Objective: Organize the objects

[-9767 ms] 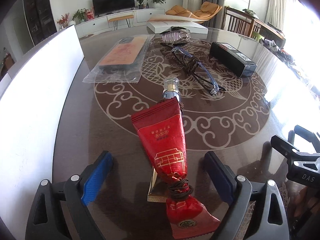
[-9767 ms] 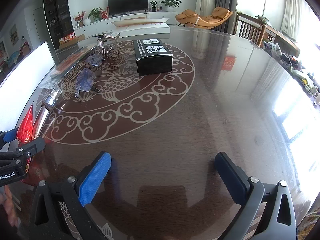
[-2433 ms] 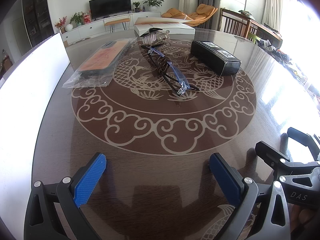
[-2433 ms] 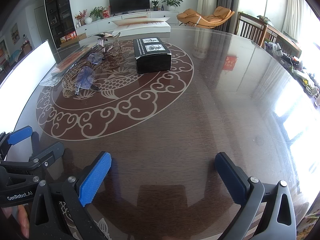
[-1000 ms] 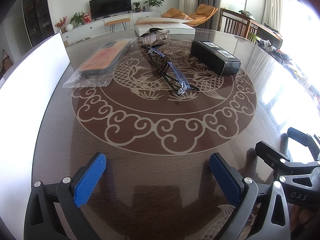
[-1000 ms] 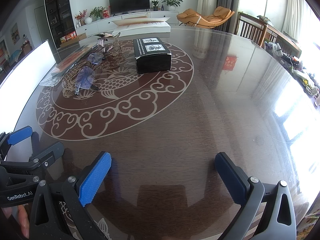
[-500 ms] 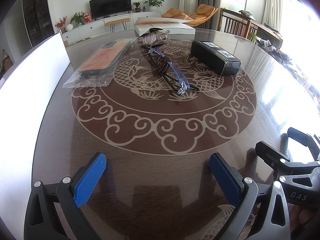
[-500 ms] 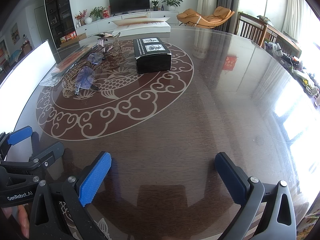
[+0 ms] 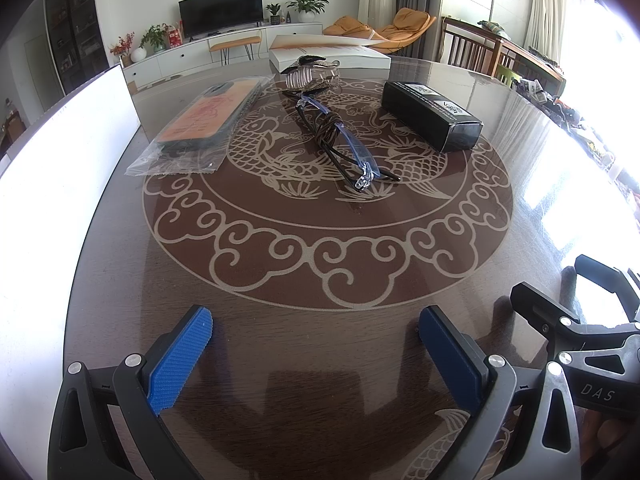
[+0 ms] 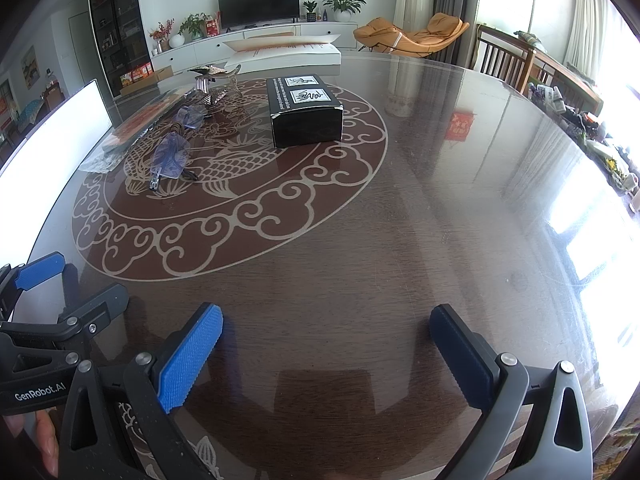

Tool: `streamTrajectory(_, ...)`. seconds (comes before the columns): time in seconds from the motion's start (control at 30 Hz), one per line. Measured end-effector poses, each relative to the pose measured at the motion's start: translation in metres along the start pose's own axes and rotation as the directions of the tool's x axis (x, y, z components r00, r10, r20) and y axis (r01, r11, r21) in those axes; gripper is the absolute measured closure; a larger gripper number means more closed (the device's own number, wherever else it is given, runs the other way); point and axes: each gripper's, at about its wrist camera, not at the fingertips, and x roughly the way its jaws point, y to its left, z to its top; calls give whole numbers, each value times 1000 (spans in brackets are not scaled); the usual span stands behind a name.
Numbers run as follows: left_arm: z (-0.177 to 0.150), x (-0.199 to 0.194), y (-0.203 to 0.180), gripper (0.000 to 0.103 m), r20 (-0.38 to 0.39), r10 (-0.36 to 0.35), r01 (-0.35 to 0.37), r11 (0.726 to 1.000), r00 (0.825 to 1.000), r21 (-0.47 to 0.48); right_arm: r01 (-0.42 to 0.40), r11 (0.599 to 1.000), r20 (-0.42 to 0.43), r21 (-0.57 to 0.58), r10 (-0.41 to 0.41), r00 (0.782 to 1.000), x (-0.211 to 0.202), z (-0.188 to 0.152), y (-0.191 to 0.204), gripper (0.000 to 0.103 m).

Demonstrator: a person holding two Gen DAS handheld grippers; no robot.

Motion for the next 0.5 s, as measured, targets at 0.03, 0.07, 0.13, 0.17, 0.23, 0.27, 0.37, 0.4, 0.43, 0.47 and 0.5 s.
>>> streamTrajectory(0.03,0,0,0,0,0,0,0,1000,1000,0,0,1000,0,0,0,1000,0,0,0,0)
streamTrajectory(0.07,0,0,0,0,0,0,0,1000,1000,0,0,1000,0,0,0,1000,0,0,0,0)
streamTrajectory(0.13,1,0,0,0,-3,0,0,1000,1000,2,0,1000,0,0,0,1000,0,0,0,0)
streamTrajectory(0.17,2,0,1,0,-11,-5,5,1000,1000,6,0,1000,0,0,0,1000,0,0,0,0)
streamTrajectory(0.23,6,0,2,0,-28,-32,32,999,999,11,-1,1000,0,0,1,1000,0,0,0,0)
streamTrajectory(0.27,9,0,4,0,-26,-62,62,998,998,2,-2,1000,0,1,2,1000,0,0,0,0)
streamTrajectory(0.37,29,-4,5,0,17,-85,85,996,996,-9,-2,1000,0,1,2,1000,0,0,0,0)
streamTrajectory(0.4,40,-3,4,0,30,-72,72,997,997,-5,-2,1000,0,1,2,1000,0,0,0,0)
streamTrajectory(0.43,52,0,2,0,37,-63,63,998,997,-2,-2,1000,0,1,2,1000,0,0,0,0)
streamTrajectory(0.47,65,5,1,0,37,-57,58,998,998,-1,-2,1000,0,1,2,1000,0,1,0,0)
streamTrajectory(0.5,78,12,0,0,36,-49,49,999,998,-2,-2,1000,0,1,2,1000,0,1,0,0)
